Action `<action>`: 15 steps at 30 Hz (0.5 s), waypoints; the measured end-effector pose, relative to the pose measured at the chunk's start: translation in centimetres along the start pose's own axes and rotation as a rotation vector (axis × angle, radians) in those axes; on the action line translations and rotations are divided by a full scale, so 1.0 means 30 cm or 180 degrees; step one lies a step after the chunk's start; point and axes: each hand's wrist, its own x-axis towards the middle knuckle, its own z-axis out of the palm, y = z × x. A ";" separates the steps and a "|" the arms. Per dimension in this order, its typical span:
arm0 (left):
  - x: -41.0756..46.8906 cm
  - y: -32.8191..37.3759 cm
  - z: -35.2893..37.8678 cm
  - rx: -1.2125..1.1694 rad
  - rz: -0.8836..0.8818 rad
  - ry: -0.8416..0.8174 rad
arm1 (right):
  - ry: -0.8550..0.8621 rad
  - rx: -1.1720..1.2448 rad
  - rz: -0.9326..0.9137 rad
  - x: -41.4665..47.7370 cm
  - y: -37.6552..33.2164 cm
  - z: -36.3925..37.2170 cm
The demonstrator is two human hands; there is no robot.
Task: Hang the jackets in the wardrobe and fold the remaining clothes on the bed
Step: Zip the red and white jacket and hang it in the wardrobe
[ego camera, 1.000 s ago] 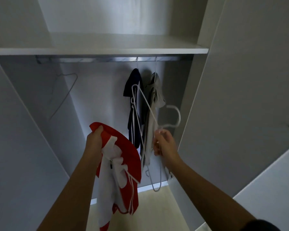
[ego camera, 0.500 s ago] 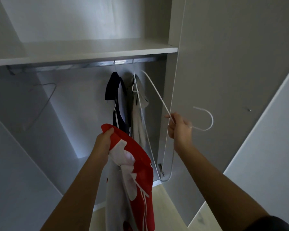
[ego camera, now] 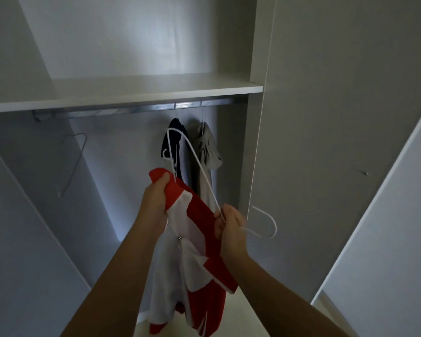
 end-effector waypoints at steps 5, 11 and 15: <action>0.014 0.077 -0.088 -0.0183 0.0191 0.0132 | -0.0457 -0.0548 0.0138 -0.010 0.031 -0.049; 0.023 0.098 -0.169 0.0561 0.0488 0.0133 | -0.0864 -0.0795 0.0053 -0.028 -0.016 -0.067; 0.026 0.131 -0.149 0.0694 0.0683 0.0210 | -0.1120 -0.1016 0.0142 -0.068 -0.008 -0.052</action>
